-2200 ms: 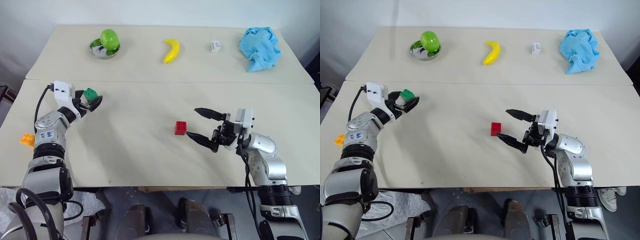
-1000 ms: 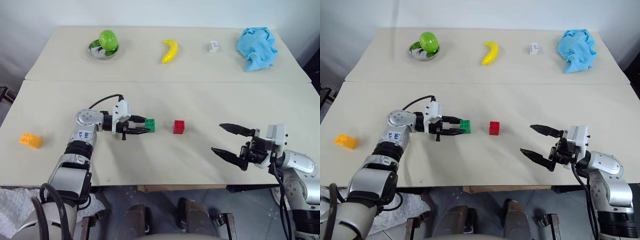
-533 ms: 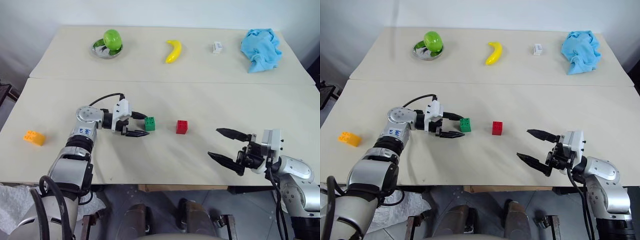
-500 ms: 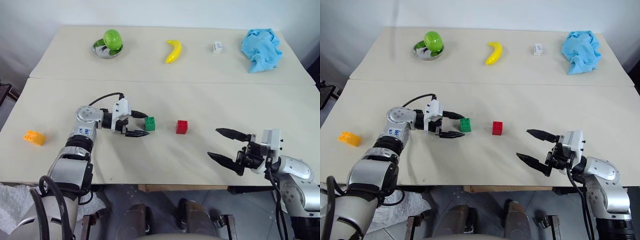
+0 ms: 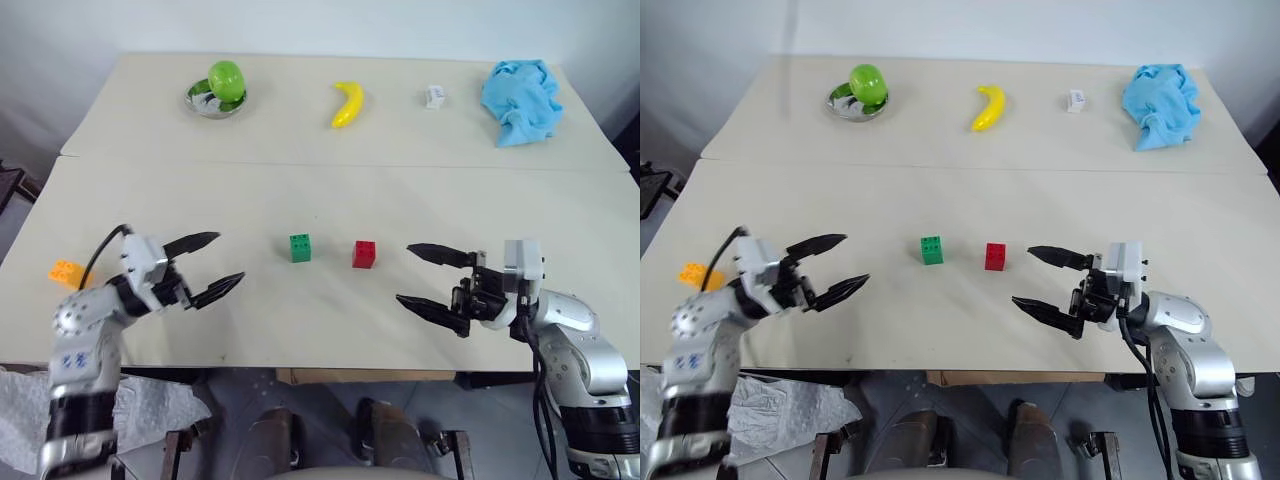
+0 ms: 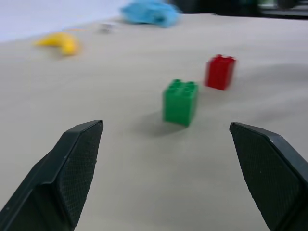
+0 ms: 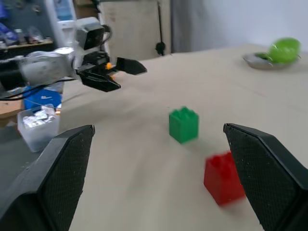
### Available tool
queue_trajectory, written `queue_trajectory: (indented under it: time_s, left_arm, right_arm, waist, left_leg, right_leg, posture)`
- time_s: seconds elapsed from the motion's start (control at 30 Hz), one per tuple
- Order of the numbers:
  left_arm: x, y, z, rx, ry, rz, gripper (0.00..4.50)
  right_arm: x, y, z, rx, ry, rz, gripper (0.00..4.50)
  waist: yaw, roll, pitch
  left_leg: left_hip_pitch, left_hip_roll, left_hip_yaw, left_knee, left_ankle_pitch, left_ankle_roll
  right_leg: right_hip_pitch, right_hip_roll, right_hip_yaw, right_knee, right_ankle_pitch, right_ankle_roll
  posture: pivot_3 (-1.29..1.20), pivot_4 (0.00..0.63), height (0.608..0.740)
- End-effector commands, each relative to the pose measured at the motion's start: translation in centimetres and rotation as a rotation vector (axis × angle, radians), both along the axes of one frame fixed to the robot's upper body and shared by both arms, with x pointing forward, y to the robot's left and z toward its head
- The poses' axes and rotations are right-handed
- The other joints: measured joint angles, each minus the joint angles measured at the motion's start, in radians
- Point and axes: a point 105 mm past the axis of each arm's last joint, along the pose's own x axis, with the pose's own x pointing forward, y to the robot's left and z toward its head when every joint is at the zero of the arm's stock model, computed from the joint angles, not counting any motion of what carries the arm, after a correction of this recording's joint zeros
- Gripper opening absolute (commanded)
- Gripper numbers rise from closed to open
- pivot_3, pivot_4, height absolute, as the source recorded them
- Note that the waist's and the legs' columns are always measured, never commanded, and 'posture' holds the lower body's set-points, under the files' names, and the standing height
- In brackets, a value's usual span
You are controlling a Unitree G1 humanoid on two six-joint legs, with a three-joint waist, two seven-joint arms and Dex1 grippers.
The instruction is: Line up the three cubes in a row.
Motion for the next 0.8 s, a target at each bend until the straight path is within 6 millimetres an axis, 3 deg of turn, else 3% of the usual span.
queue_trajectory:
  time_s: [0.03, 0.1, 0.17, 0.27, 0.47, 0.57, 0.67, 0.8]
  left_arm:
    - [-2.9, 3.7, 0.7, -0.108, -0.071, 0.339, 4.49]
    - [-3.9, 4.7, 0.2, -0.116, -0.069, 0.434, 4.49]
    - [-6.9, 9.1, -2.2, -0.161, -0.041, 0.719, 4.49]
    - [-10.5, 12.5, -4.3, -0.217, -0.011, 0.959, 4.49]
    - [-14.8, 15.8, -5.0, -0.346, -0.043, 1.220, 4.49]
    - [-15.1, 15.5, -5.9, -0.348, 0.013, 1.198, 4.49]
    - [-13.9, 14.8, -5.6, -0.343, 0.036, 1.108, 4.49]
    - [-9.5, 15.7, -3.7, -0.255, 0.085, 0.885, 4.49]
  right_arm:
    - [0.3, 0.9, 0.6, 0.006, -0.025, 0.046, 4.50]
    - [0.3, 1.0, 0.6, -0.009, -0.040, 0.056, 4.50]
    - [0.4, 1.7, 1.2, -0.003, -0.070, 0.093, 4.50]
    - [0.3, 2.2, 1.6, 0.007, -0.080, 0.125, 4.50]
    - [0.3, 2.7, 1.3, 0.011, -0.068, 0.155, 4.50]
    - [0.3, 2.8, 1.1, 0.007, -0.059, 0.158, 4.50]
    - [0.3, 2.8, 1.0, 0.006, -0.057, 0.157, 4.50]
    - [0.3, 3.1, 0.8, 0.003, -0.057, 0.156, 4.50]
  waist:
    - [0.002, -0.001, 0.001]
    - [0.010, -0.001, 0.000]
    - [0.018, -0.001, 0.000]
    - [0.014, -0.001, 0.000]
    - [0.027, -0.003, 0.000]
    - [0.025, -0.003, 0.000]
    - [0.024, -0.003, 0.000]
    - [0.028, -0.003, -0.001]
  left_leg:
    - [0.001, 0.000, 0.000, 0.000, -0.001, 0.000]
    - [-0.002, 0.000, -0.002, 0.001, -0.001, 0.000]
    - [-0.002, -0.001, -0.002, 0.001, -0.001, 0.000]
    - [-0.001, -0.001, -0.001, 0.000, -0.002, 0.000]
    - [-0.002, 0.000, -0.001, 0.001, -0.004, 0.000]
    - [-0.002, 0.000, -0.001, 0.001, -0.005, 0.000]
    - [-0.002, 0.000, -0.001, 0.000, -0.006, -0.001]
    - [-0.002, 0.001, -0.001, 0.000, -0.007, -0.002]
  right_leg:
    - [0.000, 0.000, 0.001, 0.000, 0.000, 0.000]
    - [-0.001, 0.000, -0.002, -0.001, 0.000, 0.000]
    - [0.000, 0.000, -0.002, -0.001, 0.000, -0.001]
    - [-0.001, 0.000, -0.002, -0.001, 0.000, -0.001]
    - [-0.001, -0.001, -0.003, -0.002, -0.001, -0.002]
    - [-0.001, -0.002, -0.002, -0.002, -0.001, -0.002]
    - [-0.001, -0.001, -0.003, -0.002, -0.001, -0.002]
    - [-0.002, -0.001, -0.005, -0.002, -0.003, -0.005]
  posture:
    - [0.00, 0.150, 0.740]
    - [0.00, 0.150, 0.740]
    - [0.00, 0.150, 0.740]
    - [0.00, 0.150, 0.740]
    - [0.00, 0.150, 0.740]
    - [0.00, 0.150, 0.740]
    - [0.00, 0.150, 0.740]
    - [0.00, 0.150, 0.740]
